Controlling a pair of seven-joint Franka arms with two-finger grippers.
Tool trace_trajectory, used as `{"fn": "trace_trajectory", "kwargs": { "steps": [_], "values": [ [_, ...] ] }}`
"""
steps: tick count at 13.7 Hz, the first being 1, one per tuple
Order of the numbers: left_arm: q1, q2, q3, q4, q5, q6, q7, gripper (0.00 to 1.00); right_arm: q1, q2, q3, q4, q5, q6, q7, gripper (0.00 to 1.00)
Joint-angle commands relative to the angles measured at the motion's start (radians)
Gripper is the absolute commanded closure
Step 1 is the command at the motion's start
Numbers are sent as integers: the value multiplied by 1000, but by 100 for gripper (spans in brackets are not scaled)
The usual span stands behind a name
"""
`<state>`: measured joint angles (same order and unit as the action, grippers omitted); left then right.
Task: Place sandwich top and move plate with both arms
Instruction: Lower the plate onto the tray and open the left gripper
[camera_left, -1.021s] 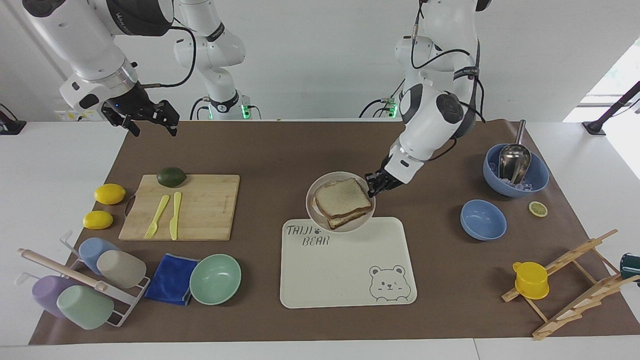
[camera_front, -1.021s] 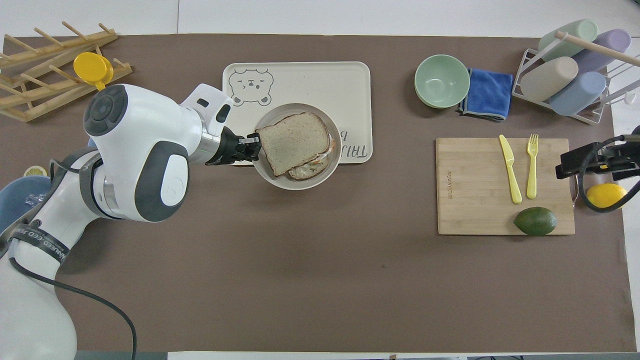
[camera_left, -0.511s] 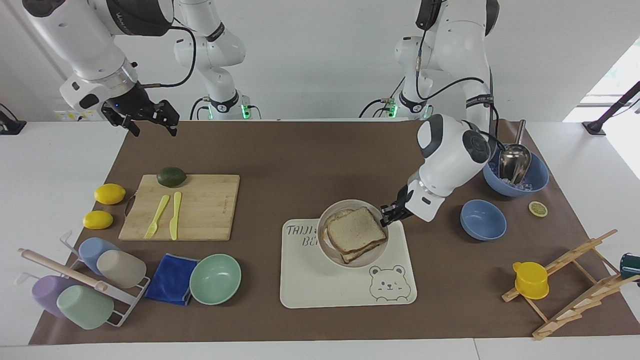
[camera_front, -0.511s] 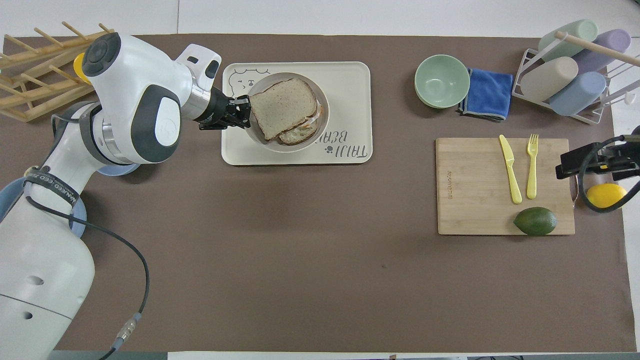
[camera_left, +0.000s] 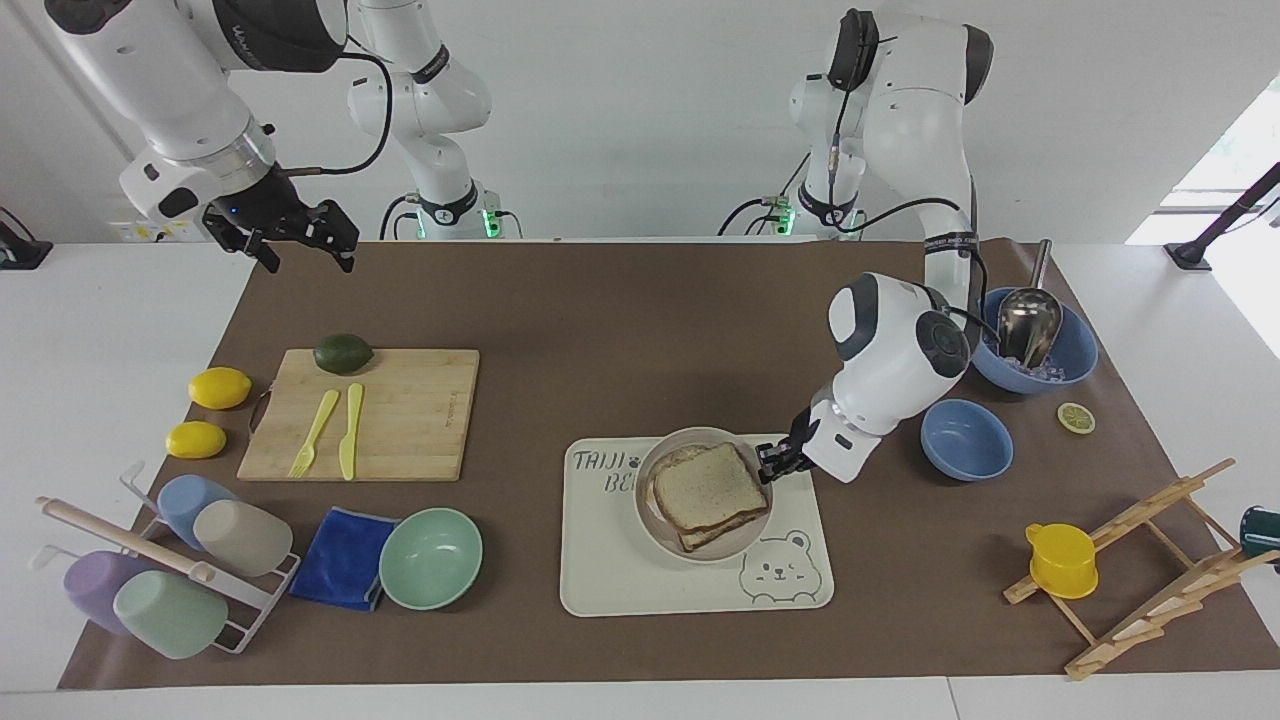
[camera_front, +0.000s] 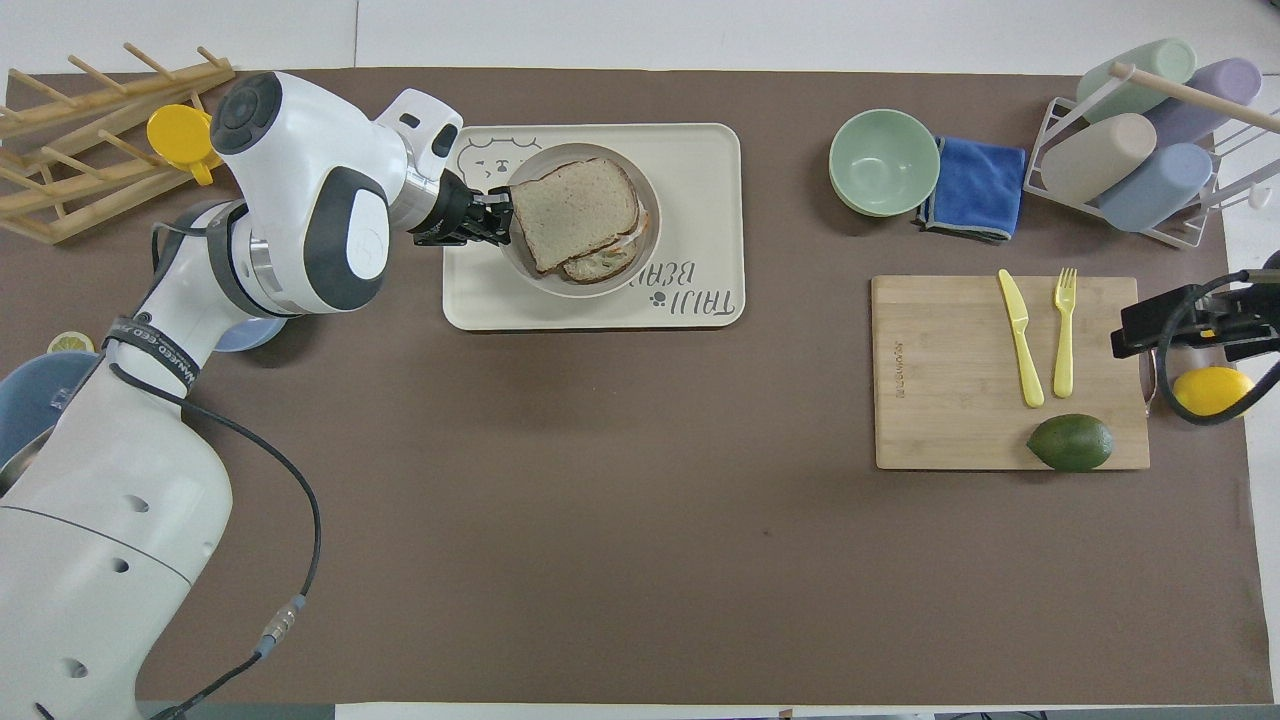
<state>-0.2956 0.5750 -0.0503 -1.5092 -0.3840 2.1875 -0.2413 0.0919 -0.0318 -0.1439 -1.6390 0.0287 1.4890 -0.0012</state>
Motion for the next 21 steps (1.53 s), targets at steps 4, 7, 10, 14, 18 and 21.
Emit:
{"fn": "trace_trajectory", "kwargs": {
  "steps": [4,7,10,14,18,21],
  "values": [
    [-20,13,3,-20,-9,80,77,100,-9,-23,4,-25,23,2,14,0],
    [-36,2,3,-69,-9,130,88,100,-9,-23,4,-25,23,2,14,0],
    [-33,-1,6,-72,-9,130,88,49,-9,-23,4,-25,23,2,14,0],
    [-34,-3,12,-36,46,66,83,13,-9,-25,4,-25,23,2,14,0],
    [13,-17,15,-29,66,55,82,0,-9,-23,4,-25,23,2,12,0],
    [68,-81,33,-36,76,14,85,0,-9,-23,4,-25,23,2,13,0]
  ]
}}
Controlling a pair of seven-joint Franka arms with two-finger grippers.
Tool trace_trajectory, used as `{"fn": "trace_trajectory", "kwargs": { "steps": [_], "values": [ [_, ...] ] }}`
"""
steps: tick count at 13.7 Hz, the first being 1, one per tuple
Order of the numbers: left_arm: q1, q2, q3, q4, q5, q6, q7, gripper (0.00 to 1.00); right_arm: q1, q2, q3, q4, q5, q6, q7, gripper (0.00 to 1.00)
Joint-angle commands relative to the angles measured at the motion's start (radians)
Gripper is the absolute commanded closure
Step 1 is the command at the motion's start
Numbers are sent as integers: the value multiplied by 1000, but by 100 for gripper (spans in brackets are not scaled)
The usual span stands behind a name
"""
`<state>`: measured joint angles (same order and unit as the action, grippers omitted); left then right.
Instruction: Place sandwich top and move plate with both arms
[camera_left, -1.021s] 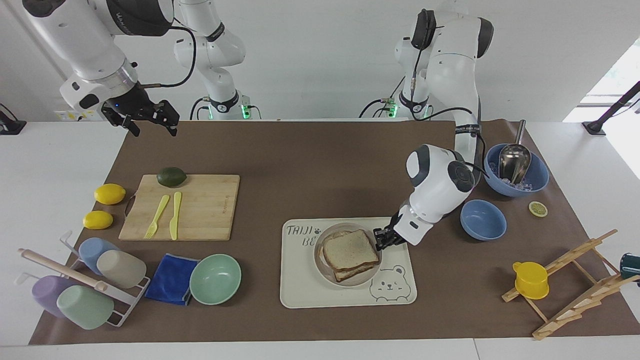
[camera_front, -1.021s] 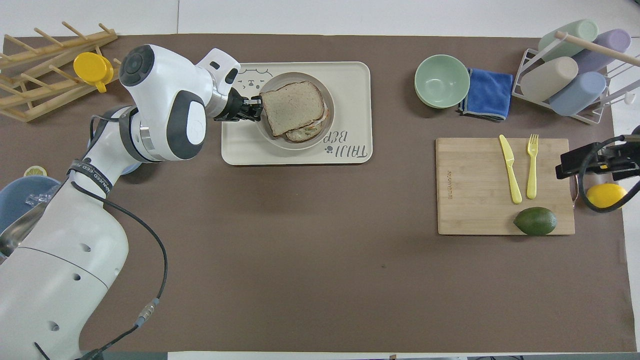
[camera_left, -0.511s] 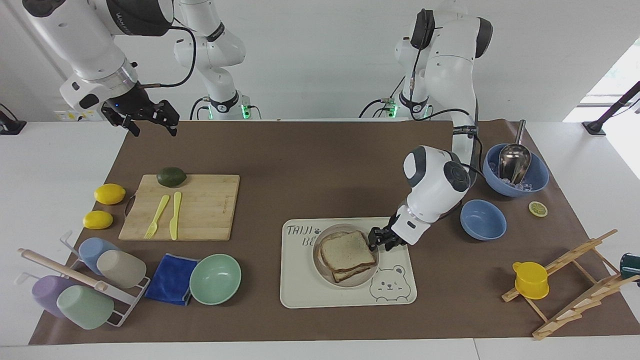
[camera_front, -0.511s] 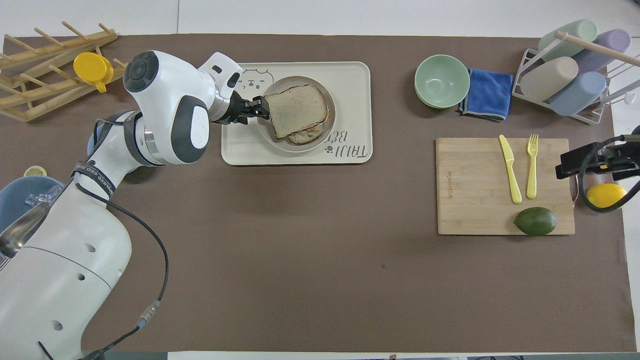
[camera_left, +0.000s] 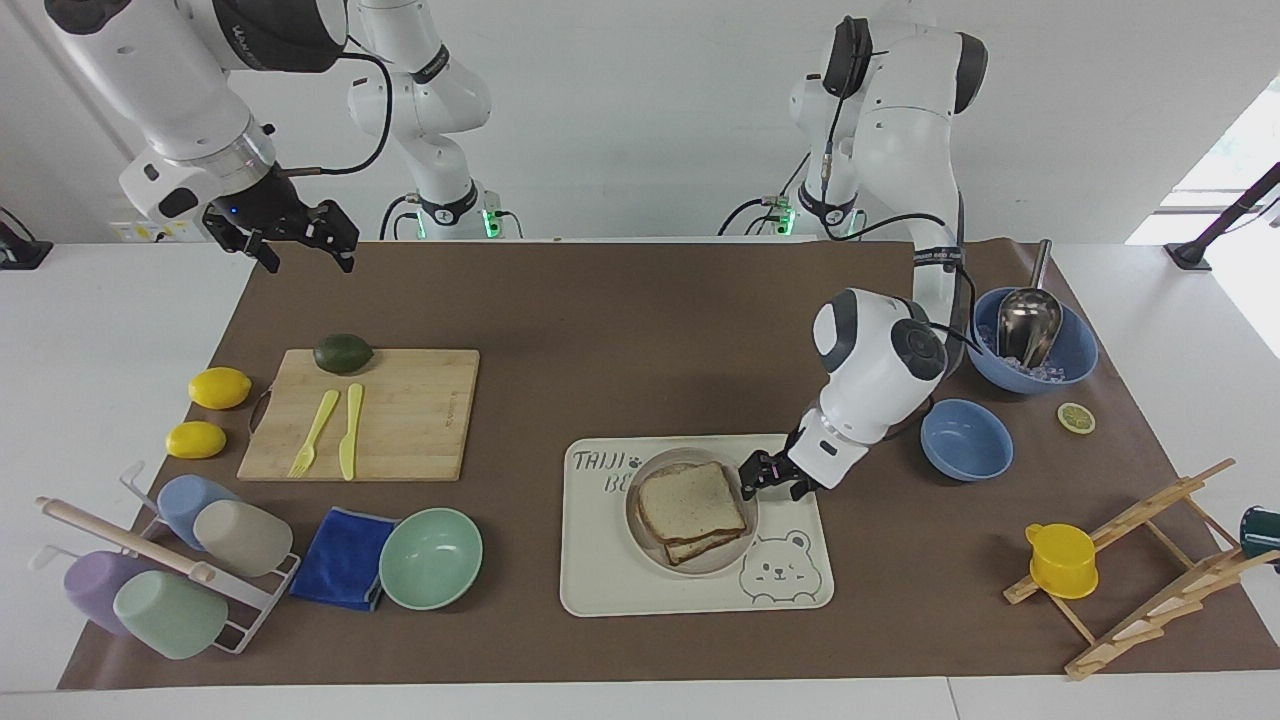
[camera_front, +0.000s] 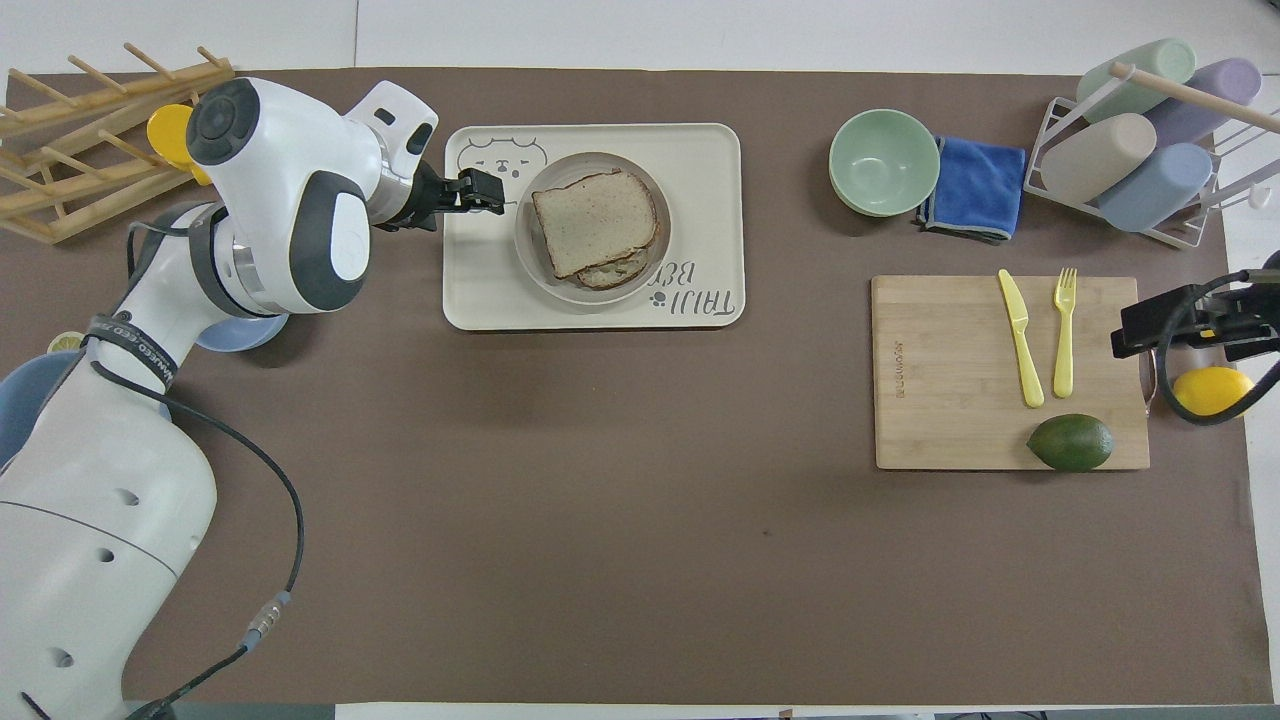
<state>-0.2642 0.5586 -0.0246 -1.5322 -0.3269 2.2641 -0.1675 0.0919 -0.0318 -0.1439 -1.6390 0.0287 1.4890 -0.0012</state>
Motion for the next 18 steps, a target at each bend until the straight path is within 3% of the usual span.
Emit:
{"fn": "trace_trajectory", "kwargs": {
  "steps": [1,7,12,16,18],
  "values": [
    [46,-97,18,-11,35,-104,13,0,-9,-25,4,-25,23,2,13,0],
    [79,-299,48,-13,274,-421,16,0,-9,-25,4,-25,23,2,12,0],
    [92,-469,49,-46,304,-655,77,0,-9,-23,4,-25,23,2,13,0],
    [88,-647,48,-228,304,-701,85,0,-9,-25,4,-25,23,2,13,0],
    [80,-672,45,-293,304,-649,83,0,-9,-25,4,-25,23,2,12,0]
  ]
}}
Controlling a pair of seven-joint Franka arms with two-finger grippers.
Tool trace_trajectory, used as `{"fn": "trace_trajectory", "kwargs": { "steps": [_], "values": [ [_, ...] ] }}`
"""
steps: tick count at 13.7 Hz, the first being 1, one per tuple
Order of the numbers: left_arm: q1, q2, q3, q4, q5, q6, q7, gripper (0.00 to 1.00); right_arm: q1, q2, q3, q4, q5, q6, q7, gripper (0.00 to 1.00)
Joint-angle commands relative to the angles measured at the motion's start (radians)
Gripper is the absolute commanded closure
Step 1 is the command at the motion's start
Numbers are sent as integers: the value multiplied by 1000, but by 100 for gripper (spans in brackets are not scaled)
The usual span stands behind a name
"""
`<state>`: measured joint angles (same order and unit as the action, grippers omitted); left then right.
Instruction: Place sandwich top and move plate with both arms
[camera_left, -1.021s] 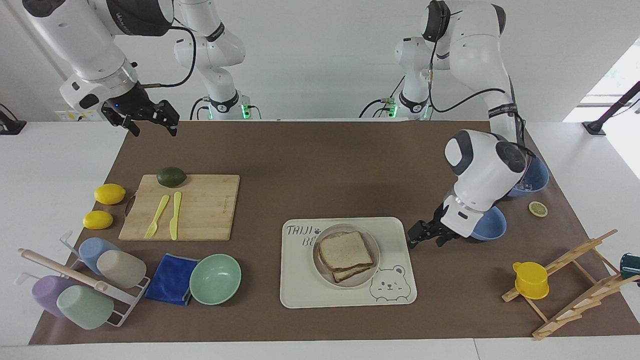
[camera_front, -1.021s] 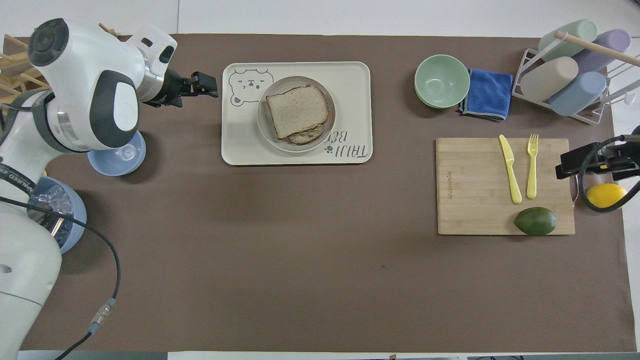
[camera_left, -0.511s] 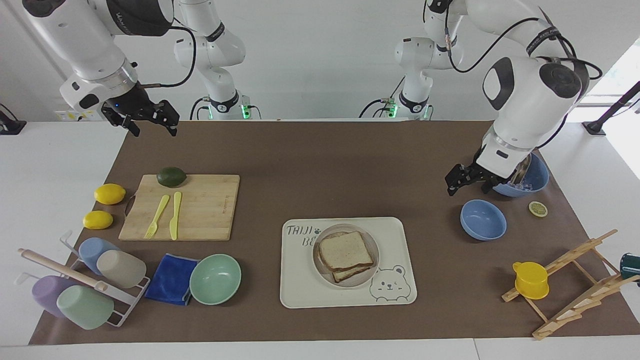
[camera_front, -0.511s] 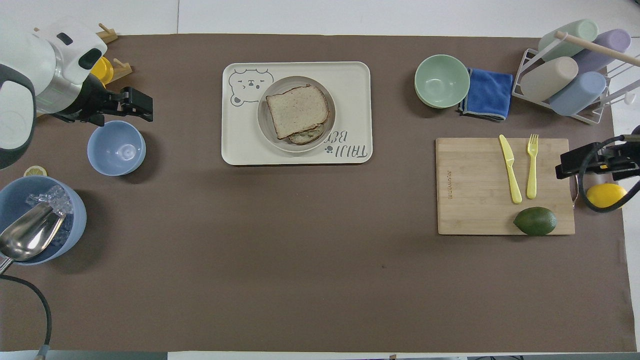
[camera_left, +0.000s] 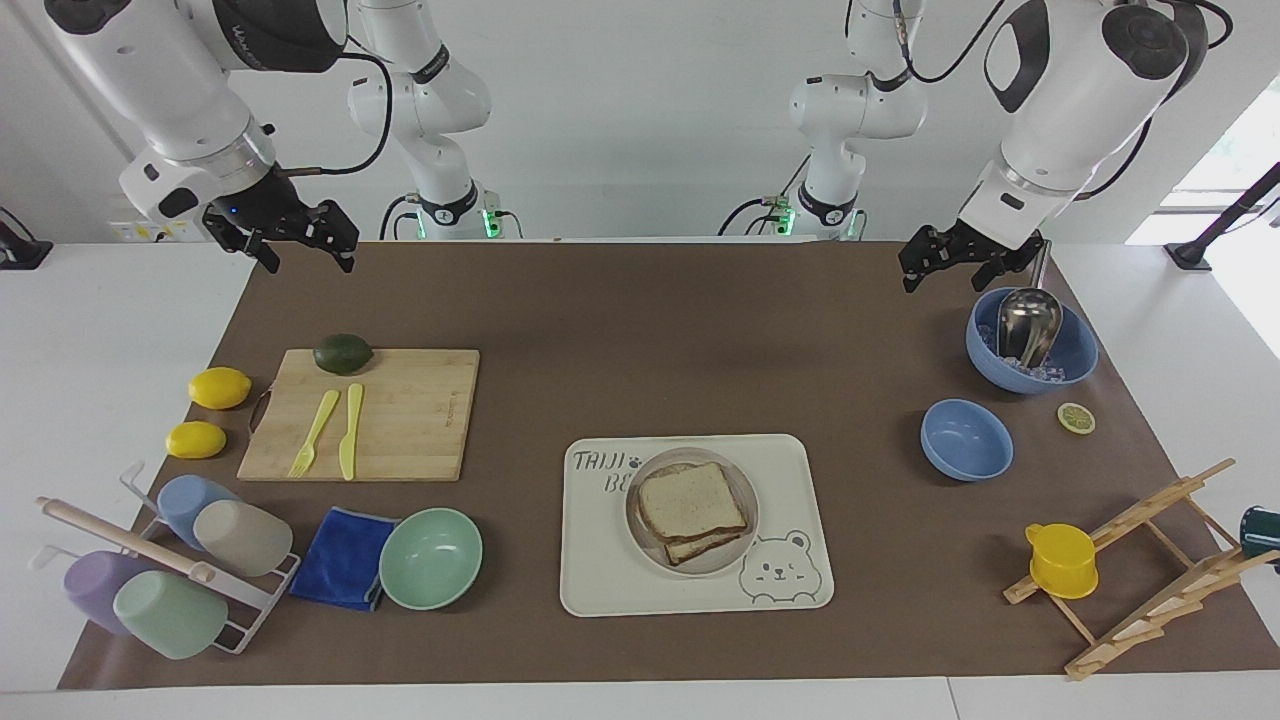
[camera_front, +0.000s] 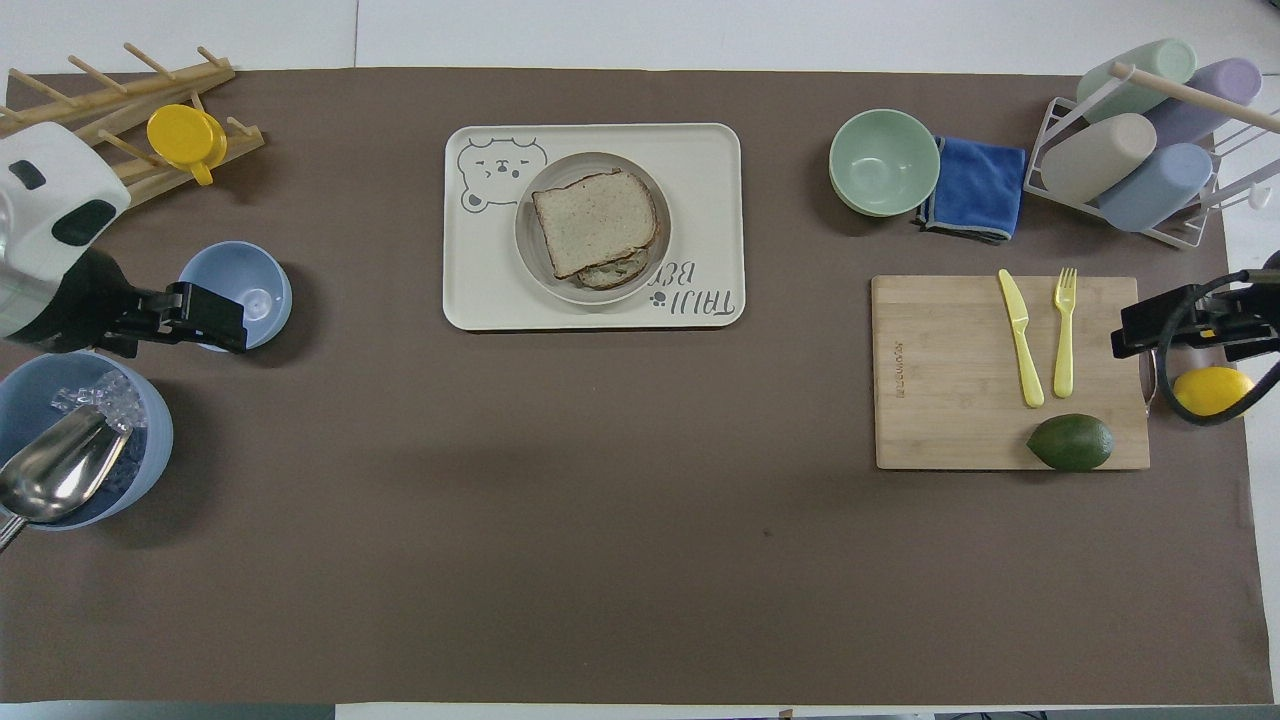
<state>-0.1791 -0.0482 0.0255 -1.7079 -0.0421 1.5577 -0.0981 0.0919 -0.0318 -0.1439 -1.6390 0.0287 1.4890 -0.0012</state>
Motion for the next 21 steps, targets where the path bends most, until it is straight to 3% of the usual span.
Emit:
{"fn": "trace_trajectory", "kwargs": {
  "steps": [1,3,5,21],
  "values": [
    [-5,-64,-7,-121,19,99,18,0,-9,-25,4,-25,23,2,13,0],
    [6,-35,1,-81,21,133,88,0,-9,-25,4,-25,23,2,12,0],
    [15,-10,-1,-3,19,49,92,0,-9,-25,4,-25,23,2,13,0],
    [20,-12,-4,2,27,24,87,0,-9,-25,4,-25,23,2,12,0]
  ]
}}
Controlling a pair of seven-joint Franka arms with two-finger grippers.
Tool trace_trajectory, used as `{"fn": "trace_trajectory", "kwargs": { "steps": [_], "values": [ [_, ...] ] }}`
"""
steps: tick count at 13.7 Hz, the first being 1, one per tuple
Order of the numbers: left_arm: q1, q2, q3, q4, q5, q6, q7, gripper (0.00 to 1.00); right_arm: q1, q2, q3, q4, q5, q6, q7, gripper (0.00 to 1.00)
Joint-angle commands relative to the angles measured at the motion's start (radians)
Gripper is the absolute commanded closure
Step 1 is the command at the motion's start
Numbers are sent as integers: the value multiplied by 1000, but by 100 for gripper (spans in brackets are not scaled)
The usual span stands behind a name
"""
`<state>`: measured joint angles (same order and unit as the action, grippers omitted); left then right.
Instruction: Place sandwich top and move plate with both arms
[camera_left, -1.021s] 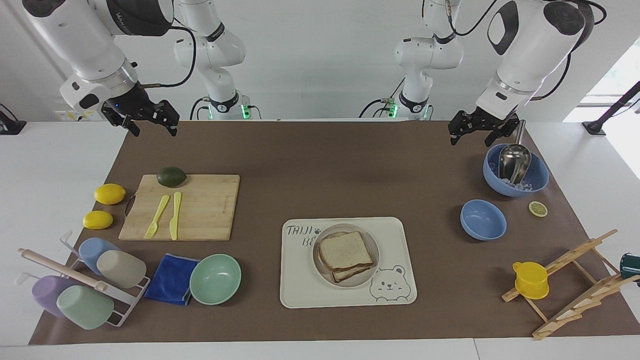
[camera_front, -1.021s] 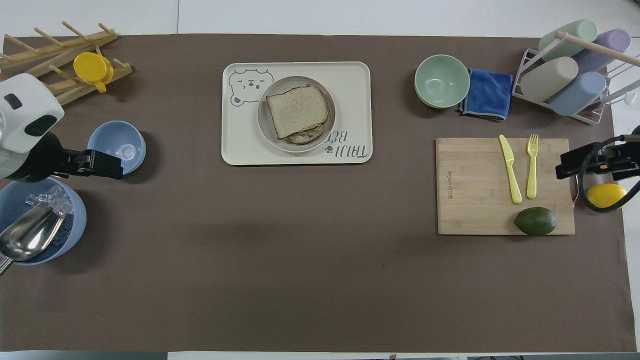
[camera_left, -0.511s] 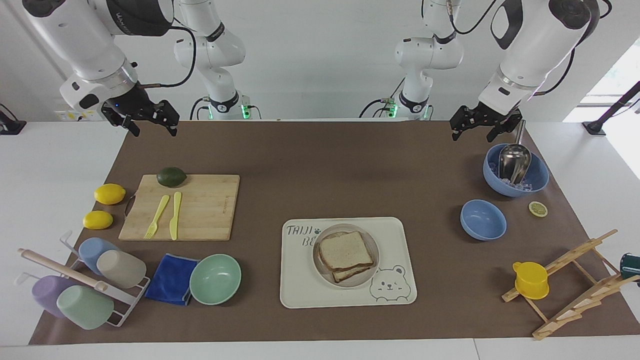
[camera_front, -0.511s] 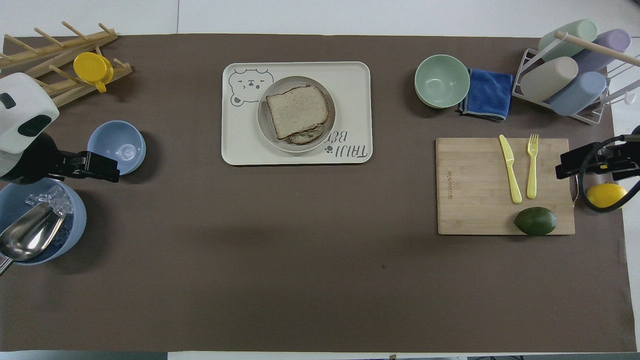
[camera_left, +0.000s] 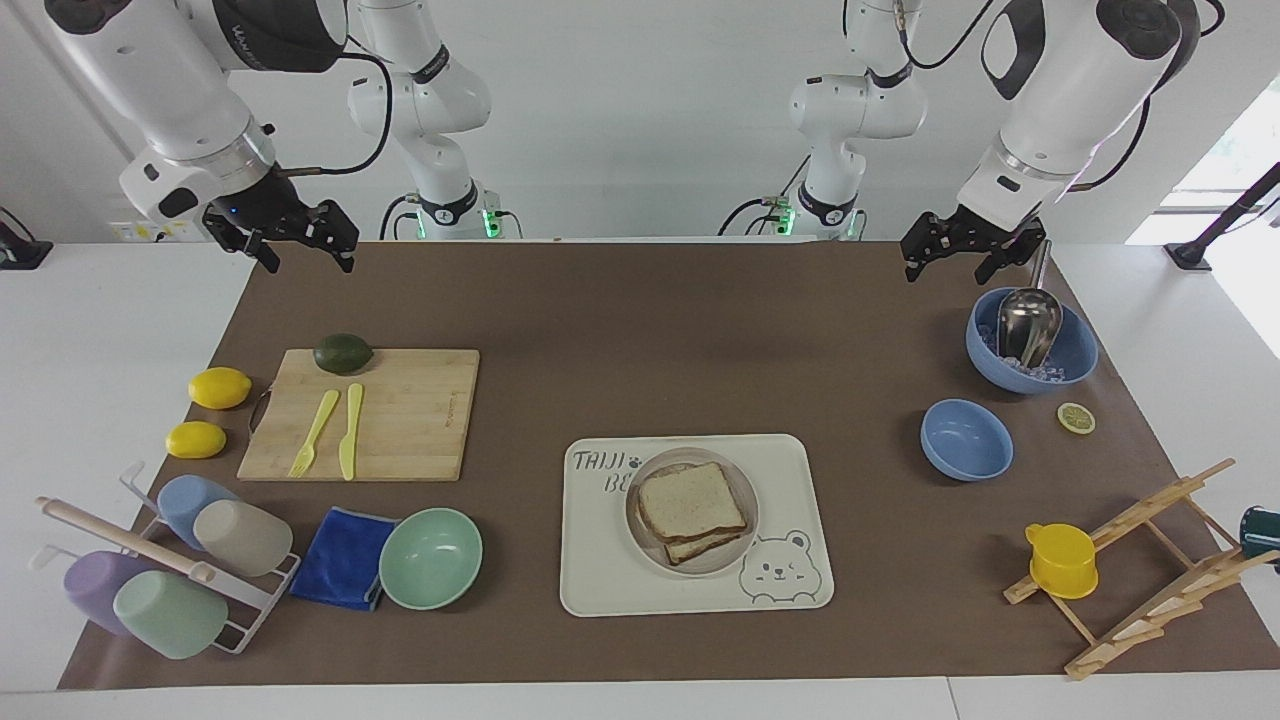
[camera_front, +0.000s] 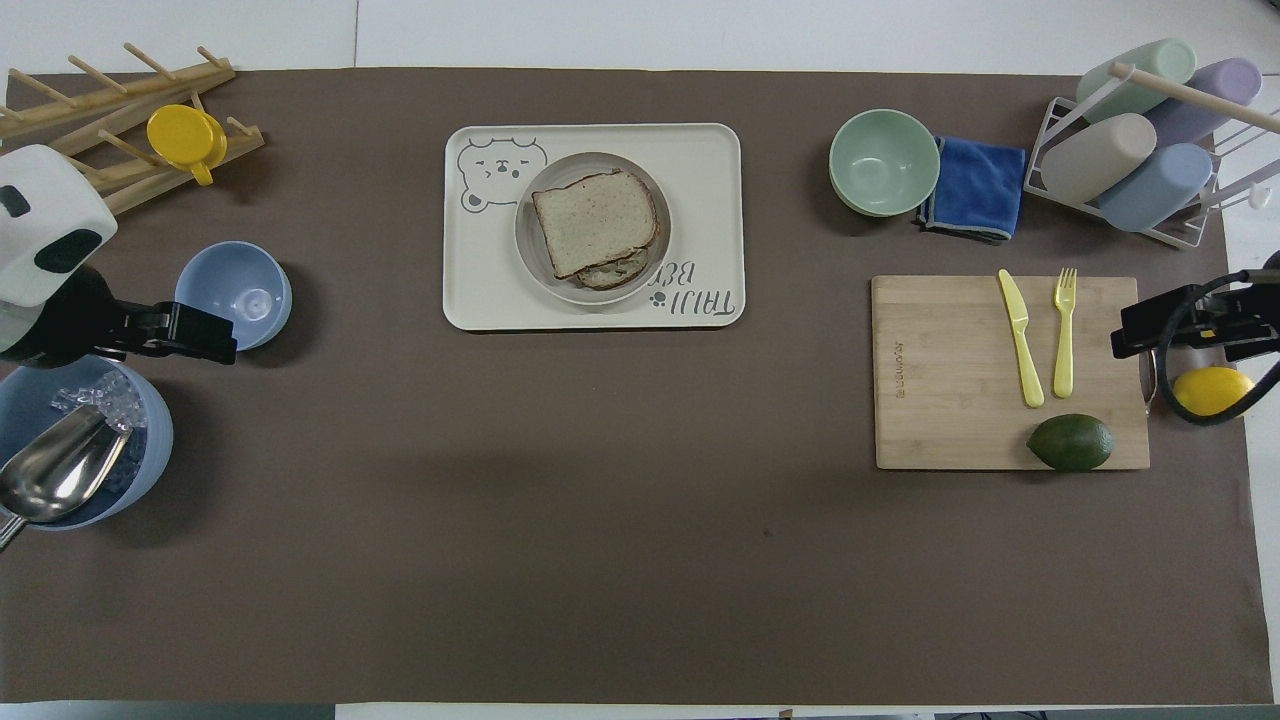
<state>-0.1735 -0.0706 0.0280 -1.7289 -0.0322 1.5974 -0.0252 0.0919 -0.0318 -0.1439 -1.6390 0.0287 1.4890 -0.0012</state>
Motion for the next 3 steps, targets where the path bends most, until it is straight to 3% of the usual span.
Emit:
{"fn": "trace_trajectory", "kwargs": {
  "steps": [1,3],
  "values": [
    [16,11,-7,20,17,-16,18,0,-9,-25,4,-25,23,2,13,0],
    [16,8,-7,20,17,-14,18,0,-9,-25,4,-25,23,2,13,0]
  ]
}}
